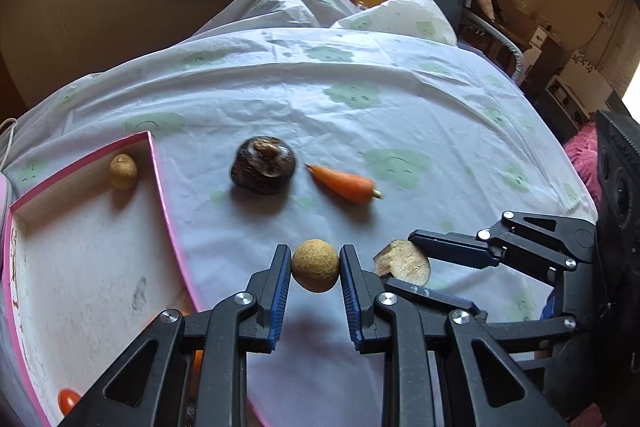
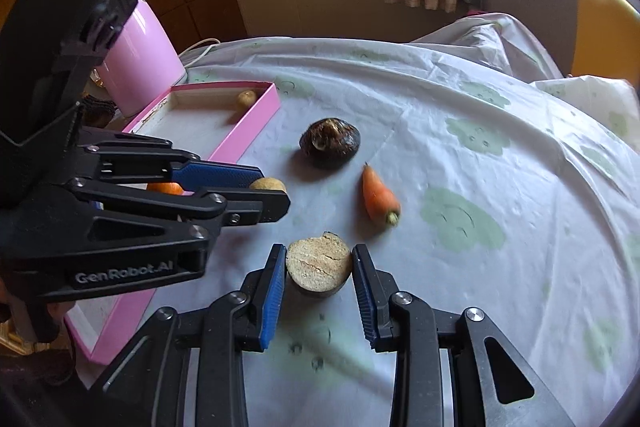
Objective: Organize fruits
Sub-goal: 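Close the right tool on the taro slice while the left tool grasps the tan fruit, then release the tan fruit in the tray with the left tool while the right tool carries taro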
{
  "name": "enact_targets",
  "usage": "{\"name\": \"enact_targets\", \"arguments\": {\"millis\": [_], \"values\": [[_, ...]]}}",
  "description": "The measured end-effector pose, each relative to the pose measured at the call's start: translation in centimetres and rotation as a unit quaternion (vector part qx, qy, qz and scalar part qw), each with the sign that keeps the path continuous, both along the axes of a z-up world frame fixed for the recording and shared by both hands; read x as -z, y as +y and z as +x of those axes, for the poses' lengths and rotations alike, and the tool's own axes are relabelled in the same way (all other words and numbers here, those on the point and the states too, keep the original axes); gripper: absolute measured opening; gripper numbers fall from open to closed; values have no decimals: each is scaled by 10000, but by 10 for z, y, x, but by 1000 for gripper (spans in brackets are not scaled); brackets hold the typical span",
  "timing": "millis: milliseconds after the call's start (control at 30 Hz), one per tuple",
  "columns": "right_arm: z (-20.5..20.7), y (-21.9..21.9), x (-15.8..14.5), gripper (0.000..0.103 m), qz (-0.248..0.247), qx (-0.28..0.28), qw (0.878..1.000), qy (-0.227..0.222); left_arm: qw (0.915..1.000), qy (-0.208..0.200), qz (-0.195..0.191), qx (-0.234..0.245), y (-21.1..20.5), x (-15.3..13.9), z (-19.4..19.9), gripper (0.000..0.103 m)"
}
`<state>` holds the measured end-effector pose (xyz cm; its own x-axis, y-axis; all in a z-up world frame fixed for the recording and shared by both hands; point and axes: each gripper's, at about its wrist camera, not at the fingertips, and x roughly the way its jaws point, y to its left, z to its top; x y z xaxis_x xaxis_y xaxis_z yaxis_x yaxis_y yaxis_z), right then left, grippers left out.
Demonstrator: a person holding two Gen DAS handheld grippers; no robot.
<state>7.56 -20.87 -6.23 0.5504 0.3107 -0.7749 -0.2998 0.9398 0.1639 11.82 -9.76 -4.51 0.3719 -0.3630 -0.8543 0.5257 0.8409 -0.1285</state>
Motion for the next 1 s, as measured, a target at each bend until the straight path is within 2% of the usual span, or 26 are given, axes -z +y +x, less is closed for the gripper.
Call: {"name": "enact_targets", "arguments": {"millis": [267,367,467,633,867,1000], "values": [[-35,-24,1,33,-133,613,9980,28,10000,51,-62,-28,-11,4,-45,25],[-43,-26,3,33,-188,711,9973,-5,9998,-94,-26,-160,-13,12,-59,25],[-47,-26,3,33,-271,802,9964,-86,9993,-72,-84,-356,-10,22,-62,25],[-48,-29,4,34,-168,917,9956,-117,9989,-175,-169,-408,-10,23,-62,25],[-46,-34,7,35,59,1125,9936,58,9979,77,-372,-521,-7,29,-57,26],[-48,-31,7,35,-107,1144,9934,34,9978,41,-403,-523,-6,29,-59,26]]}}
